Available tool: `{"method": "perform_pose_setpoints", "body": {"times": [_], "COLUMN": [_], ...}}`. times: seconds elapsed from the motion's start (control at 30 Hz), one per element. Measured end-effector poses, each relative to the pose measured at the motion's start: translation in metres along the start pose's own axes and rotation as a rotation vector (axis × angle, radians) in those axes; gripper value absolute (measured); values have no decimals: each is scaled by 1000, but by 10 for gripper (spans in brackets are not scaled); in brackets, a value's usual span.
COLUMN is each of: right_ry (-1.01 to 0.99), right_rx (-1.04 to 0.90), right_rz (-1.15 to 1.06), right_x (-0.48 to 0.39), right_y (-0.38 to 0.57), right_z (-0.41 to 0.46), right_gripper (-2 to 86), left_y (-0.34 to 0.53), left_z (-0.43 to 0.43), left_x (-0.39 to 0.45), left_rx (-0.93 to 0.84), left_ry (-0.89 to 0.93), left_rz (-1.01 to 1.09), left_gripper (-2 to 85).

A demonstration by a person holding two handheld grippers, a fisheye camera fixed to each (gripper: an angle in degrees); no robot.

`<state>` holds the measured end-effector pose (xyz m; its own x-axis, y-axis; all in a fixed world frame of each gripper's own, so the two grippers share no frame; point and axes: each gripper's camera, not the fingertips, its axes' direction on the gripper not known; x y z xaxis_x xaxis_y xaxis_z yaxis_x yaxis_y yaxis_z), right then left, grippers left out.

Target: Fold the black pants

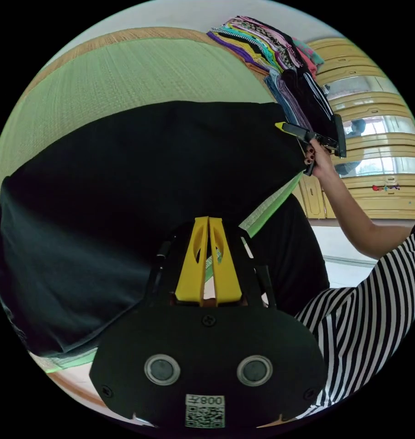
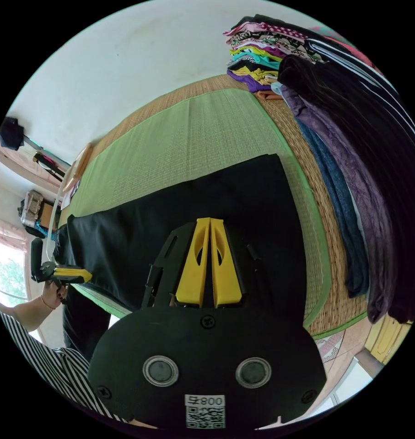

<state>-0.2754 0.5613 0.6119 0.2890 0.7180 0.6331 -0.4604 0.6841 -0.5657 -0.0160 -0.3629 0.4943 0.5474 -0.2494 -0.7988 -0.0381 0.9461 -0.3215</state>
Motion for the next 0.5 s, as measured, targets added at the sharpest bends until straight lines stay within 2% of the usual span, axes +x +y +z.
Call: {"method": "perform_pose_setpoints", "body": {"times": [0.13, 0.23, 0.5], "right_ry": [-12, -54, -58], "right_rx": [-5, -10, -82], "right_rz": [6, -29, -81], "right_x": [-11, -30, -71], "right_y": [-17, -20, -19], "right_z": [6, 7, 28], "right_gripper": [0, 0, 0], "left_y": [15, 28, 62], "left_z": [-1, 7, -8], "left_x": [27, 41, 49], "left_rx": [5, -19, 12], "left_ry": [-42, -162, -181], "left_rz": [152, 224, 227], "left_gripper": [28, 31, 4]}}
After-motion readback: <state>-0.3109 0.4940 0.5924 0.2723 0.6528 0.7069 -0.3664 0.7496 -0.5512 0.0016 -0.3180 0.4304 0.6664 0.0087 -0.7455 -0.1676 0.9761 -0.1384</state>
